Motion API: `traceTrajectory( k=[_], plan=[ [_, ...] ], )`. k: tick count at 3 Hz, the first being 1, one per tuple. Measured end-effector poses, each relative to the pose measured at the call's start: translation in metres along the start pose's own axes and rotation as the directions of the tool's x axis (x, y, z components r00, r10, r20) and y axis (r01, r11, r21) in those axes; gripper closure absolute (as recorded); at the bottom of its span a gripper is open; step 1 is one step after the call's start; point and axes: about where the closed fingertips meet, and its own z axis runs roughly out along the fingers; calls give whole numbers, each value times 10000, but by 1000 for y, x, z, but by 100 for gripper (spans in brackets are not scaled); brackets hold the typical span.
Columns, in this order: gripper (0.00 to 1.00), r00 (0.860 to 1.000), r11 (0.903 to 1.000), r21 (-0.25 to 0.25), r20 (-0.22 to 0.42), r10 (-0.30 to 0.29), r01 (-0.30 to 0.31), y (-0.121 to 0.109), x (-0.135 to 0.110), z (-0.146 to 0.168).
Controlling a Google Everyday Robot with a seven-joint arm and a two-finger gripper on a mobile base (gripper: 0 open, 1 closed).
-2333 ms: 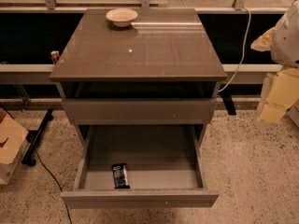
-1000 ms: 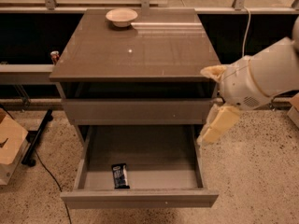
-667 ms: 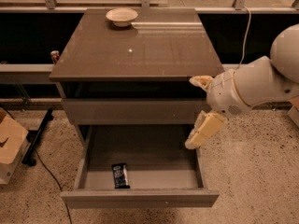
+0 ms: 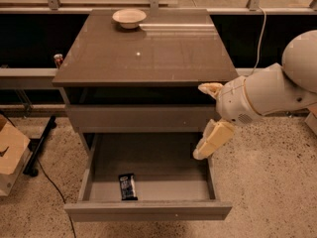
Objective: Pick rxbar blueberry from middle drawer and place on counter
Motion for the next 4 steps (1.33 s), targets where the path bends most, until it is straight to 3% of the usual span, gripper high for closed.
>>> traceTrajectory(
  k=[1, 2, 3, 4],
  plan=[
    [0, 9929, 9982, -380, 1076, 509, -471, 10, 11, 49],
    [0, 9817, 9959, -669, 1764, 712, -602, 14, 23, 92],
    [0, 9626, 9914, -1097, 2529, 975, -716, 24, 44, 161],
    [0, 9453, 9882, -1170, 2993, 1297, -986, 28, 62, 217]
  ],
)
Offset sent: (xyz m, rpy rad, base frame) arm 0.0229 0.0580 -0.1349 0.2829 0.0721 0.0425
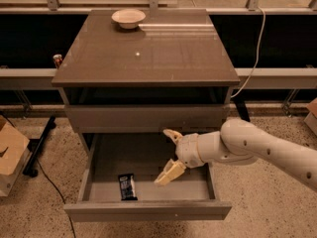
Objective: Pick rxbar blueberry from middle drawer and place on counter
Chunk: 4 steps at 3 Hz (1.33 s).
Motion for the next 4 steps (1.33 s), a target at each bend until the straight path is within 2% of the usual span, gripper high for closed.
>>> traceTrajectory(
  k=[1, 2, 4],
  plan=[
    [0, 10000, 9999, -56, -9, -89, 89, -3, 1, 15],
    [0, 9974, 9983, -264, 518, -509, 523, -15, -1, 53],
    [0, 9836, 9923, -789, 1609, -820, 957, -31, 17, 122]
  ],
)
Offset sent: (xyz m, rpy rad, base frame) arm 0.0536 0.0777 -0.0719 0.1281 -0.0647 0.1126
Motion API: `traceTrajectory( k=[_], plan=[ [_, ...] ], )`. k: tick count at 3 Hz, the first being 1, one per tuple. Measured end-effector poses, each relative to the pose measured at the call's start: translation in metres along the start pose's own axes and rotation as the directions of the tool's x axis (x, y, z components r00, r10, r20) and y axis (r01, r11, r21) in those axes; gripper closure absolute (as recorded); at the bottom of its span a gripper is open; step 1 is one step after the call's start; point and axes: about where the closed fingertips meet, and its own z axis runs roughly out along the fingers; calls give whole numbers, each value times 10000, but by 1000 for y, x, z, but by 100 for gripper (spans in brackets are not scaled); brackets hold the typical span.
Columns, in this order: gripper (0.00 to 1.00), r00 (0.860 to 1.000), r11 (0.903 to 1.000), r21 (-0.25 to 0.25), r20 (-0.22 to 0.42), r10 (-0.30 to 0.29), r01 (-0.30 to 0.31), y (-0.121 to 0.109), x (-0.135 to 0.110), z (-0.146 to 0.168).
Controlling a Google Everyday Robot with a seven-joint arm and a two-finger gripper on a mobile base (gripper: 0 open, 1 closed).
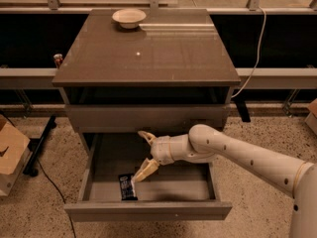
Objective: Pick rxbar blueberry from middle drawer and place on counter
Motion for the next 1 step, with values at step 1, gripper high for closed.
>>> traceTrajectory(
  k=[1],
  plan=[
    [0, 10000, 10000, -1, 0, 0, 0, 0, 0, 0]
  ],
)
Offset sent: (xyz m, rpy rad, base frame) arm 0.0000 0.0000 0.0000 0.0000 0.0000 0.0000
